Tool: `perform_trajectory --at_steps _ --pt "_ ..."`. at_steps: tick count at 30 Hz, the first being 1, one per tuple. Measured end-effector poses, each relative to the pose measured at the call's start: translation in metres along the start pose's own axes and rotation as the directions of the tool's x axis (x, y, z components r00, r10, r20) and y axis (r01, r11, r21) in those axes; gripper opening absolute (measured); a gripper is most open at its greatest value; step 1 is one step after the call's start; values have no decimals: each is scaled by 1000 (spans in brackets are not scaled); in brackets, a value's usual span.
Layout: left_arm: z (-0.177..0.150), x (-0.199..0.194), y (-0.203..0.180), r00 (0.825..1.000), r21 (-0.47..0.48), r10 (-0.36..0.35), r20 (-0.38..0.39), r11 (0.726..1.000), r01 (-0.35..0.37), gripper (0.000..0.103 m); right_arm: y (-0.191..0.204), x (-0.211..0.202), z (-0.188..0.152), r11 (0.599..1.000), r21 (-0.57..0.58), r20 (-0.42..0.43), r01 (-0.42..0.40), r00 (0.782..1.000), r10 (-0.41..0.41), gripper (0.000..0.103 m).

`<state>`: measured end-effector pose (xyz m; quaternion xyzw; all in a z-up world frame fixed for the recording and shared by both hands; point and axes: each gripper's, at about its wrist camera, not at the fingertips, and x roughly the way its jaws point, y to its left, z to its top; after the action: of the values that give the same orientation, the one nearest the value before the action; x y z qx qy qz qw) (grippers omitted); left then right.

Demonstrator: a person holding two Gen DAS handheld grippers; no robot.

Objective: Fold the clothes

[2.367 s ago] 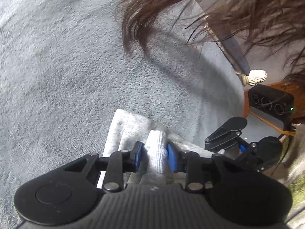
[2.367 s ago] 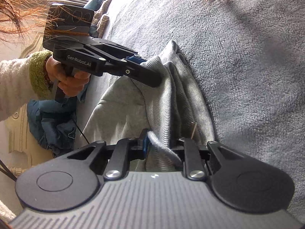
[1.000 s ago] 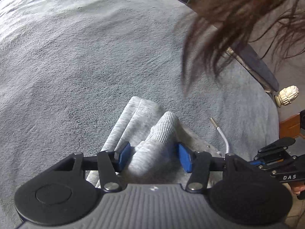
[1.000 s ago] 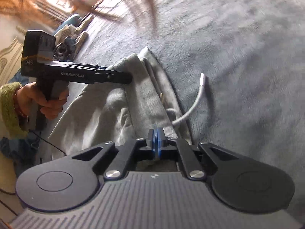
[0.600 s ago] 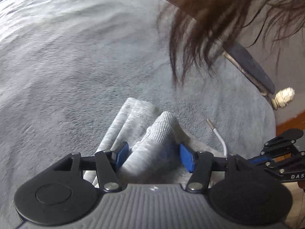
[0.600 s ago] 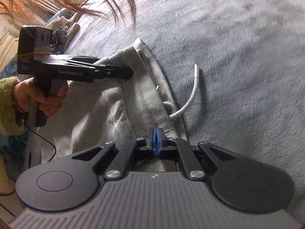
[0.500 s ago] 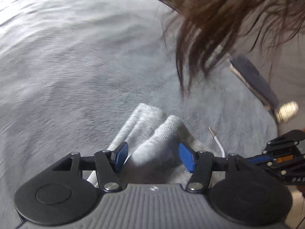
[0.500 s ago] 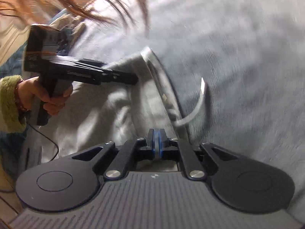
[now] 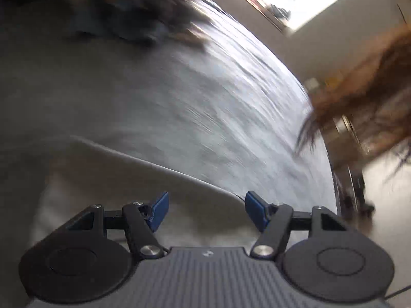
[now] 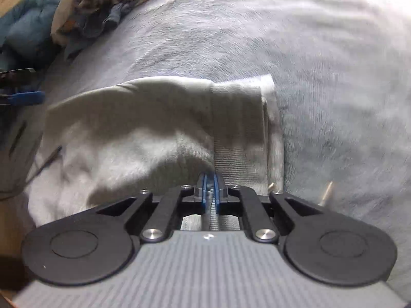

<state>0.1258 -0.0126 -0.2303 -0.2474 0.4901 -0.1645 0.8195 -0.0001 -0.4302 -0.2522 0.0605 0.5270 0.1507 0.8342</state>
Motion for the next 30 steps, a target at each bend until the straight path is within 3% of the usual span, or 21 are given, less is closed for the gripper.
perform_trajectory --at_steps 4,7,13,15,19,22,25,27,28,29,30 --pt "-23 -38 35 996 -100 82 41 992 -78 67 32 -12 12 990 -115 -9 -83 997 82 8" --pt "-41 -67 62 987 -176 146 66 976 -132 70 72 1 26 961 -209 -45 -183 983 177 8" --pt "-76 -121 114 959 -328 265 96 919 -221 70 175 33 12 849 -366 -181 -381 924 337 8" --pt "-87 -98 125 976 -377 207 58 910 -171 67 208 43 -1 806 -430 -219 -408 913 345 8" --pt "-104 -53 137 997 -474 74 -12 878 -70 57 251 46 -18 755 -531 -231 -384 923 307 8" --pt "-105 -26 140 999 -505 14 -48 863 -36 54 257 42 -22 776 -540 -222 -326 945 242 8" --pt "-108 -10 143 995 -528 11 -99 847 -62 52 252 40 -18 810 -526 -205 -257 964 173 8" --pt "-112 -4 146 992 -542 7 -127 837 -75 35 244 40 -13 838 -504 -196 -207 973 122 8" --pt "-114 -2 147 990 -537 12 -140 839 -86 28 241 41 -10 853 -489 -187 -183 977 102 8" --pt "-113 0 147 988 -523 25 -153 846 -103 11 237 41 -6 866 -473 -178 -163 980 87 8" --pt "-112 0 148 987 -507 34 -159 855 -111 6 235 40 -3 875 -459 -168 -152 982 83 8"
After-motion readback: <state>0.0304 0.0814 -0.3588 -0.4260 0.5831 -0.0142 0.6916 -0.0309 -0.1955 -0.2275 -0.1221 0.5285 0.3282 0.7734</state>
